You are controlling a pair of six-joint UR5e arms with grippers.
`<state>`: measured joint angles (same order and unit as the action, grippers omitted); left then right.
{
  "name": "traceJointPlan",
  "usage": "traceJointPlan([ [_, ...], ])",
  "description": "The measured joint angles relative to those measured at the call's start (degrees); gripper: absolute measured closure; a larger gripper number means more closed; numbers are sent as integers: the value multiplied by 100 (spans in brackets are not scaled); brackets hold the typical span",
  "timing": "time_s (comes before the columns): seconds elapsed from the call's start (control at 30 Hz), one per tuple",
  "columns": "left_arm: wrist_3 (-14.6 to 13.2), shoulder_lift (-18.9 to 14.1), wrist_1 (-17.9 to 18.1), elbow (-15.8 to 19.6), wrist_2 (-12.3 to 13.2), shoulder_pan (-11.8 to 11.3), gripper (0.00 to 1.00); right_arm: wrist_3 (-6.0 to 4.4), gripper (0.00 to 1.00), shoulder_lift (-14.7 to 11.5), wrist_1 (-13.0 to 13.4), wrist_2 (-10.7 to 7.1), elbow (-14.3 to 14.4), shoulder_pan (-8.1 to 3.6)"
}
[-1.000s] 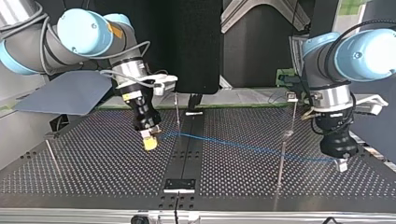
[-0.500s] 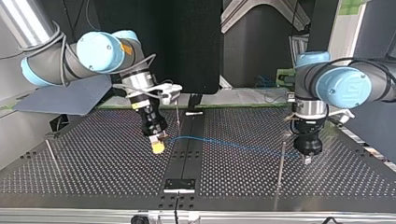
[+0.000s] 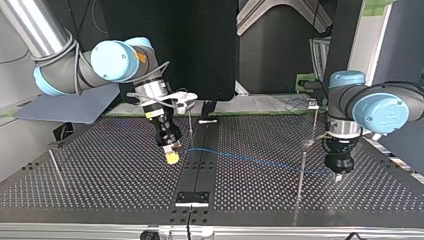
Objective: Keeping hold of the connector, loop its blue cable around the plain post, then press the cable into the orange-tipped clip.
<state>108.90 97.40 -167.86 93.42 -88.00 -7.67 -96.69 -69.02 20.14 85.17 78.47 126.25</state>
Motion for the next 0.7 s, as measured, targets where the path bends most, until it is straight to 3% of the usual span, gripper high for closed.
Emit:
traceJointPlan([
  [0.2, 11, 117, -2, -1, 299, 99, 98, 45, 100, 155, 9, 68, 3, 8],
  [0.33, 15, 181, -12, 10, 340, 209, 95, 63, 100, 270, -8, 147, 5, 37],
  [0.53, 60, 229, -19, 49, 147, 285, 89, 80, 100, 544, -191, 204, 11, 106],
  [0.7, 118, 235, -20, 57, -70, 292, 77, 115, 100, 706, -234, 291, 109, 205],
])
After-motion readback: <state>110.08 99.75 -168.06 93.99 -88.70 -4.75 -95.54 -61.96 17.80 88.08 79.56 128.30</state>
